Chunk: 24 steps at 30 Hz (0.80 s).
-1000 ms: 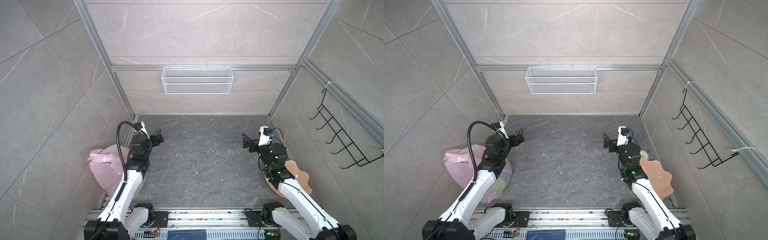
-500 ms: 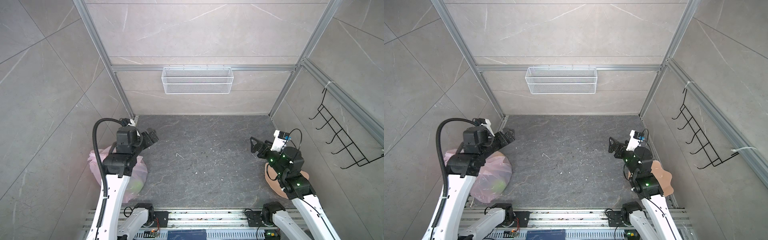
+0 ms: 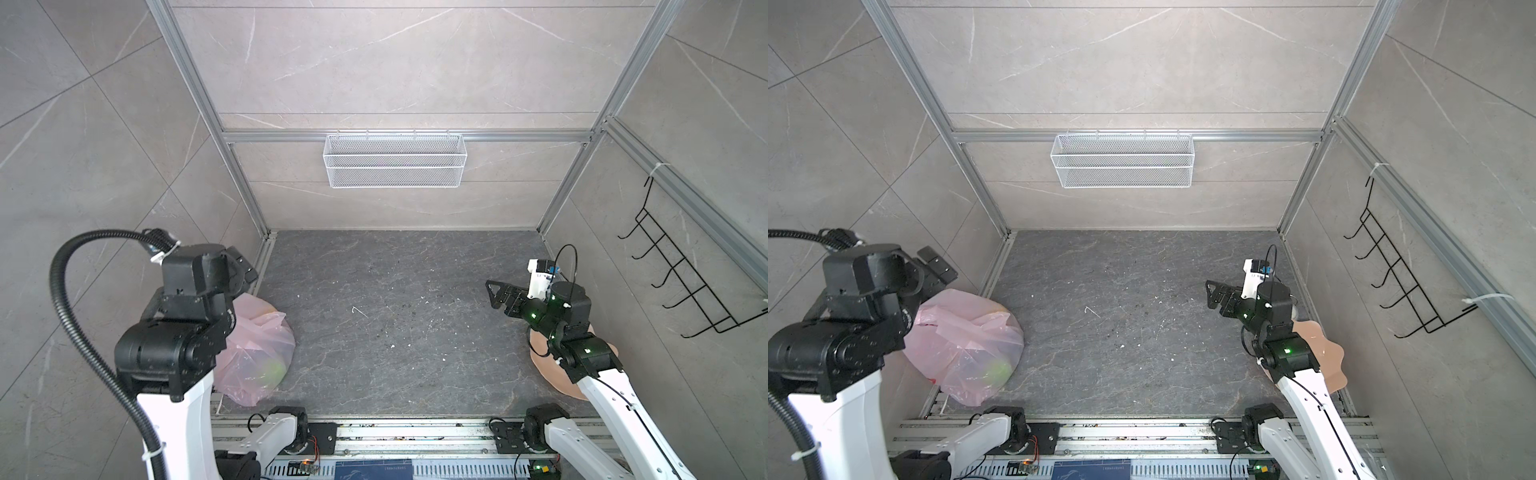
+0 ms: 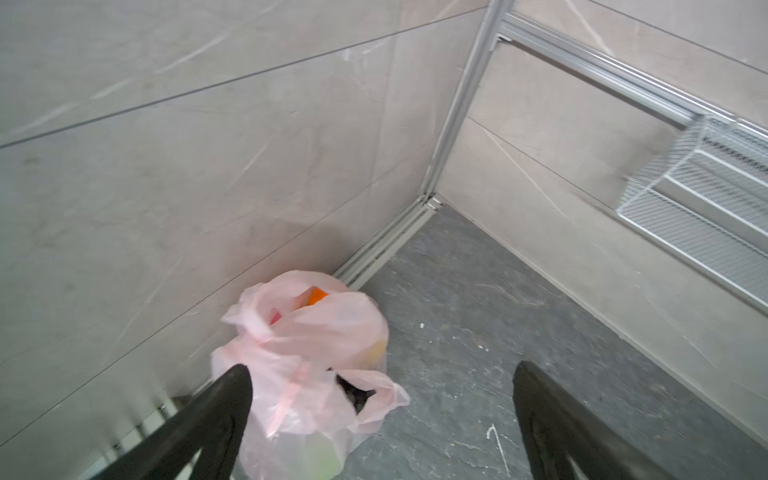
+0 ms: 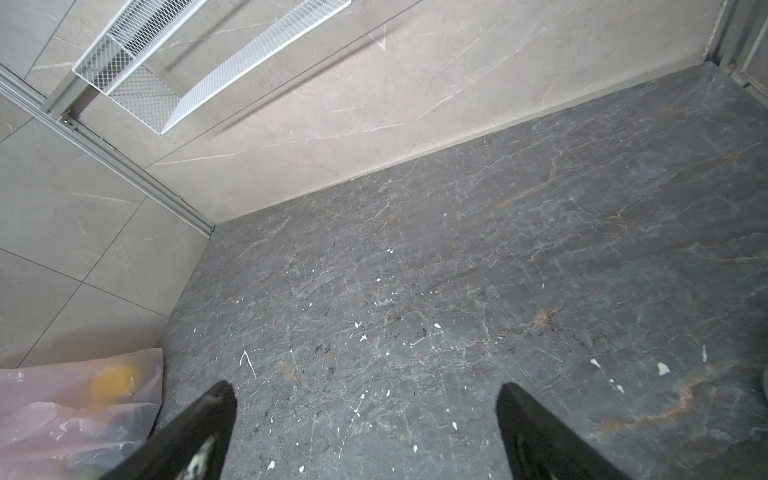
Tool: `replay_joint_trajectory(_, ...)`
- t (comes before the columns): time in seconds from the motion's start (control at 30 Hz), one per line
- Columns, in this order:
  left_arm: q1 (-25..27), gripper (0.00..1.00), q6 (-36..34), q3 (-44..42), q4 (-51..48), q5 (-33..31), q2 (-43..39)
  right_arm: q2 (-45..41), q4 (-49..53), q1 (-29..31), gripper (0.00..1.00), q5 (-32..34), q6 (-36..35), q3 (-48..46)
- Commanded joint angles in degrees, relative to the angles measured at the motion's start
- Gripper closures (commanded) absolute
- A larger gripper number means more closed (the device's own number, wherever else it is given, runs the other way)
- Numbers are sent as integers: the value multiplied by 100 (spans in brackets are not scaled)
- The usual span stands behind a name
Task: Take the fake fruits out of the plastic bag
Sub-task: 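Grasp the pink bag's handle with the left gripper and lift it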
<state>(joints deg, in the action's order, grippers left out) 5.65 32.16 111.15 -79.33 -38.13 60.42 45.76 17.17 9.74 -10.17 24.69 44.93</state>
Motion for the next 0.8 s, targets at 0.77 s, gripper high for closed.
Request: replay_joint_trajectory(0.77,-2730,0,1369,-2820,1321,1432,83,223,452,470,1,-54,-4,206)
